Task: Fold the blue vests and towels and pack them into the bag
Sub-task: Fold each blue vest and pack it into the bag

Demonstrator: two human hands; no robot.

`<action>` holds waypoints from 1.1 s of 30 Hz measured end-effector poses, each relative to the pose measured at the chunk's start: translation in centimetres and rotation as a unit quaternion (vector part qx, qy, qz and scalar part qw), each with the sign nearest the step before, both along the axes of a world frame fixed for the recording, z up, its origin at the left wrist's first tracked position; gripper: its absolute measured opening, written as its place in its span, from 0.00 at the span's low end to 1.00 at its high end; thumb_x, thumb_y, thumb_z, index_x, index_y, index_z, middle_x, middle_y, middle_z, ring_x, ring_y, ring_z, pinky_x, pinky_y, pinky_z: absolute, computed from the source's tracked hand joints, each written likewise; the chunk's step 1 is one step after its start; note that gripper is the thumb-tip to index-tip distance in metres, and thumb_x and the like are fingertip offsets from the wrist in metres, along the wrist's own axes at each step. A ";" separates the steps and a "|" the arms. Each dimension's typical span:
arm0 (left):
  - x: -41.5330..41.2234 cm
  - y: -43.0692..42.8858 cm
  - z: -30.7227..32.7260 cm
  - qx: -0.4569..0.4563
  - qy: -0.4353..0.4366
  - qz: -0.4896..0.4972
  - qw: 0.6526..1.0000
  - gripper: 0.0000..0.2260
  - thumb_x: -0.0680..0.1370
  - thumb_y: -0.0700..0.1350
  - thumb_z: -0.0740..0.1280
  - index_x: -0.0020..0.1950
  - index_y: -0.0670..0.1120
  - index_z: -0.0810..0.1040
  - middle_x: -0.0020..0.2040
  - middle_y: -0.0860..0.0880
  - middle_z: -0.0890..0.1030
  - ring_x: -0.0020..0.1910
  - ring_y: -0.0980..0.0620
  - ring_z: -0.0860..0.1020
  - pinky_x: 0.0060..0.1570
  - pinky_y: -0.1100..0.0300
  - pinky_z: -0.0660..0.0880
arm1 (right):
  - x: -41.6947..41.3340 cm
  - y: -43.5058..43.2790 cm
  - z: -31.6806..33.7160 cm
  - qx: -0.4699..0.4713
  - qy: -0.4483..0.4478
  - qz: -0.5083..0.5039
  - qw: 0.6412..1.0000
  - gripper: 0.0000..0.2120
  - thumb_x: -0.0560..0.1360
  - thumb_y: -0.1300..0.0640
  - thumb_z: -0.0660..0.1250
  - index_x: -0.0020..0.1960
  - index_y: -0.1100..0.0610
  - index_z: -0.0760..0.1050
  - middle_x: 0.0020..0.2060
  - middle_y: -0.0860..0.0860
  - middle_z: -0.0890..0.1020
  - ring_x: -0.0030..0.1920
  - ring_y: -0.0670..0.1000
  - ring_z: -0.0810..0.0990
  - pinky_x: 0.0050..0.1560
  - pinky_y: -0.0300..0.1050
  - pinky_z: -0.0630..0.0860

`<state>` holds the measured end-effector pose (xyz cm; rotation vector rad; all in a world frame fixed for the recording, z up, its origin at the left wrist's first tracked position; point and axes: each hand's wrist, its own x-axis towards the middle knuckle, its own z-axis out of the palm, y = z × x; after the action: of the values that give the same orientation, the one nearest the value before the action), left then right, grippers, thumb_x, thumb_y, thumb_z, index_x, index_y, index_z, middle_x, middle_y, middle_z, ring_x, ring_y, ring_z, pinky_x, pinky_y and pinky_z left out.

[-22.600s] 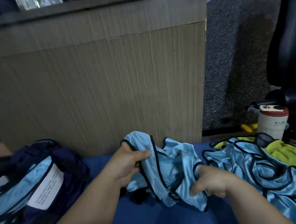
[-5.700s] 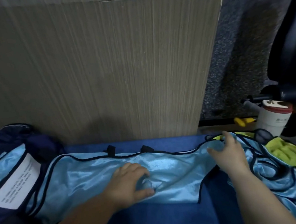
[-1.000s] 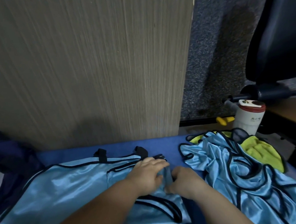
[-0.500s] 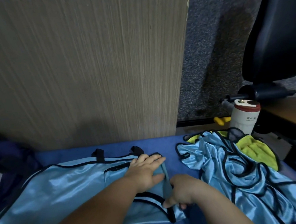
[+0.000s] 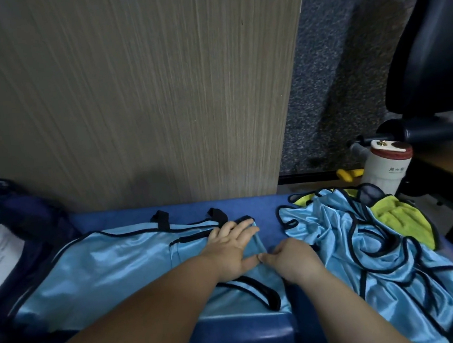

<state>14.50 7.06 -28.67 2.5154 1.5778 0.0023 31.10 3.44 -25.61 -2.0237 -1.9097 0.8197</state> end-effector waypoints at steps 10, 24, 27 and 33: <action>-1.7 -0.4 -0.4 0.085 -0.272 0.065 0.956 0.25 0.73 0.50 0.70 0.67 0.51 0.64 0.69 0.57 0.58 0.69 0.53 0.62 0.69 0.58 0.61 | 0.6 0.6 -0.1 -0.134 0.407 -0.034 0.903 0.12 0.73 0.67 0.63 0.54 0.61 0.80 0.30 0.56 0.77 0.24 0.50 0.71 0.24 0.37 0.65; -1.0 -2.9 0.4 -0.045 -0.272 0.132 0.952 0.19 0.74 0.61 0.62 0.65 0.64 0.70 0.70 0.54 0.70 0.70 0.53 0.66 0.72 0.53 0.61 | 5.5 3.1 2.5 -0.109 0.671 -0.062 0.731 0.40 0.40 0.58 0.81 0.52 0.64 0.79 0.42 0.63 0.80 0.39 0.61 0.81 0.42 0.51 0.79; -0.3 -3.0 2.4 -0.056 -0.423 0.189 0.884 0.06 0.74 0.57 0.67 0.50 0.62 0.76 0.61 0.53 0.76 0.61 0.56 0.74 0.66 0.56 0.69 | 5.2 3.2 2.7 -0.089 0.684 0.010 0.724 0.50 0.46 0.55 0.80 0.67 0.63 0.71 0.54 0.66 0.77 0.53 0.65 0.76 0.55 0.59 0.73; -0.4 -3.8 7.2 -0.259 -0.590 0.215 0.734 0.19 0.77 0.66 0.60 0.53 0.53 0.78 0.51 0.51 0.83 0.49 0.51 0.80 0.54 0.56 0.75 | -0.3 2.0 3.8 -0.031 0.565 0.089 0.820 0.32 0.56 0.57 0.76 0.60 0.58 0.78 0.48 0.53 0.86 0.50 0.53 0.83 0.51 0.42 0.77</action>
<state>14.08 3.21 -21.49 1.1221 1.2069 0.8844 30.79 5.44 -21.80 -0.8888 -1.3038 1.6328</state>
